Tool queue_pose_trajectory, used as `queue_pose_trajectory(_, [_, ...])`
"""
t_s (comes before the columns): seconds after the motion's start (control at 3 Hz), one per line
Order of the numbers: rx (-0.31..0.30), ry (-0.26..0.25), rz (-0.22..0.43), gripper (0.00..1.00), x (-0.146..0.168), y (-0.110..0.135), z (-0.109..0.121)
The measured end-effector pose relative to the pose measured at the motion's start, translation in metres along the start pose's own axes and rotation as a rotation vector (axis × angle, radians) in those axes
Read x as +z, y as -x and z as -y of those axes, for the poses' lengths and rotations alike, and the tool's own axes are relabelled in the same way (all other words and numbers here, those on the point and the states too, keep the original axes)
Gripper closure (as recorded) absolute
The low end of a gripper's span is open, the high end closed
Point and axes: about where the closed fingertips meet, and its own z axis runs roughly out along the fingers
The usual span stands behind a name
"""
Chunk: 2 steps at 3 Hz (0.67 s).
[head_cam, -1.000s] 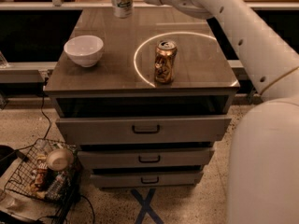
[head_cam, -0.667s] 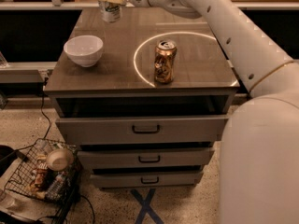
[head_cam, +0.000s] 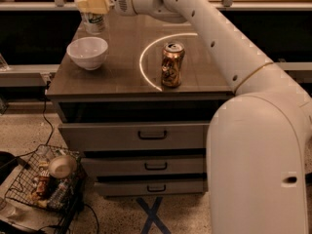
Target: Place 7up can into white bowl
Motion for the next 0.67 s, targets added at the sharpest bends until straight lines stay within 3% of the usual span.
queue_pose_trajectory(0.33, [-0.008, 0.113, 0.015, 1.0, 0.0193, -0.0114, -0.0049])
queue_pose_trajectory(0.67, [-0.017, 0.171, 0.025, 1.0, 0.0242, -0.0155, -0.0052])
